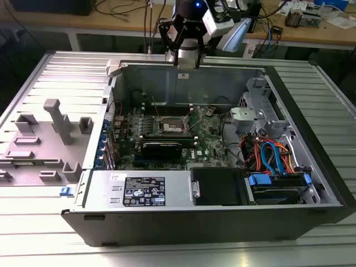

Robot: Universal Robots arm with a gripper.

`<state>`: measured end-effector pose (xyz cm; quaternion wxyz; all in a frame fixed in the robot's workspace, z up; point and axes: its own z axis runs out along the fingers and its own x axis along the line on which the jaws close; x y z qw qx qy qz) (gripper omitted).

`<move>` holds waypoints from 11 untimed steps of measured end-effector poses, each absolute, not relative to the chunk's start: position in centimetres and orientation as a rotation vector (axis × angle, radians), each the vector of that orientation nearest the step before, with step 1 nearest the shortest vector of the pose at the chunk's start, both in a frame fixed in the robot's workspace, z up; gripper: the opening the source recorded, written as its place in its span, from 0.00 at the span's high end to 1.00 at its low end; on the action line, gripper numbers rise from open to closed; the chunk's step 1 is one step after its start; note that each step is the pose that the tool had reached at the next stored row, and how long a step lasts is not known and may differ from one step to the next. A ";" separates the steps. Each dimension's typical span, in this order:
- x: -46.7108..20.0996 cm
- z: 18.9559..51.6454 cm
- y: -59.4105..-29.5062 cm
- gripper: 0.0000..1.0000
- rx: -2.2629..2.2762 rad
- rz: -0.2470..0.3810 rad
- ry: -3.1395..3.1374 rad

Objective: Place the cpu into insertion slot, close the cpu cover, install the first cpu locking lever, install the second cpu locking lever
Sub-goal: 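Place the cpu into insertion slot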

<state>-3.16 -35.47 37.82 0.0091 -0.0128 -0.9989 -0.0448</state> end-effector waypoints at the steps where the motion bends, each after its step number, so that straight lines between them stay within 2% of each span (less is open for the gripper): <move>1: -3.2 37.8 -35.5 0.45 -0.040 -0.140 -3.120; 11: -3.2 37.8 -35.8 0.45 -0.040 -0.140 -3.120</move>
